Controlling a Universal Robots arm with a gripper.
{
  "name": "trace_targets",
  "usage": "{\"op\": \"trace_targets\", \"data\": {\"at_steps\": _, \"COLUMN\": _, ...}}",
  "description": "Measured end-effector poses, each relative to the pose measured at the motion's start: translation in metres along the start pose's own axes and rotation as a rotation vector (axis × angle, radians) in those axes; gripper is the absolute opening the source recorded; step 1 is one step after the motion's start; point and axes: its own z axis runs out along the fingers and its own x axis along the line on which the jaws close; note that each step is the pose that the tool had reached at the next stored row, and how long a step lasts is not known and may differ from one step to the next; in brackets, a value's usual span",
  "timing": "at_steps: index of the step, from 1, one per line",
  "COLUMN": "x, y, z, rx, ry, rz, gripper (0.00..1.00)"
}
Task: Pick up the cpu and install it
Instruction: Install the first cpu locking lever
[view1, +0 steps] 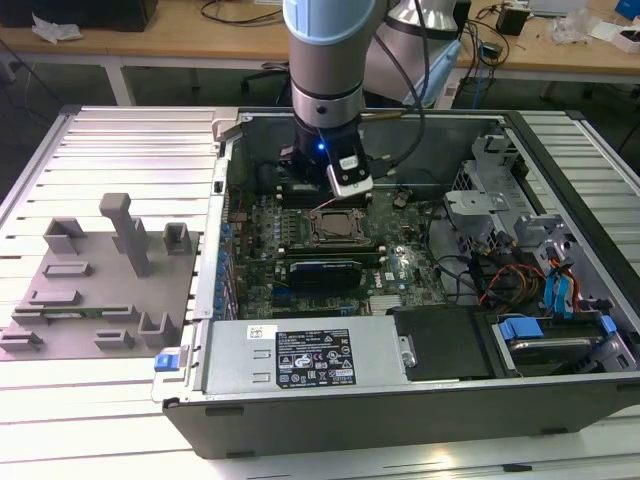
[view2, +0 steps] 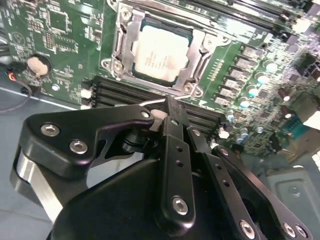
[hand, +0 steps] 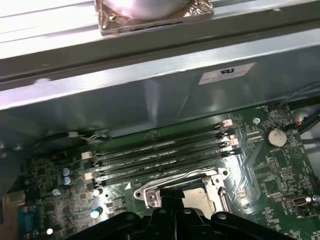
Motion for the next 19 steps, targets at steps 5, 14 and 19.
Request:
{"op": "trace_targets", "data": {"at_steps": 5, "x": -0.0046, "y": 0.0049, "z": 0.0031, "rx": 0.0007, "ry": -0.0002, "rz": 0.0, "gripper": 0.11}}
{"op": "trace_targets", "data": {"at_steps": 14, "x": -0.0034, "y": 0.0145, "z": 0.0123, "rx": 0.0019, "ry": -0.0004, "rz": 0.0, "gripper": 0.11}}
{"op": "trace_targets", "data": {"at_steps": 19, "x": -0.0033, "y": 0.0143, "z": 0.0154, "rx": 0.0033, "ry": -0.0007, "rz": 0.0, "gripper": 0.11}}
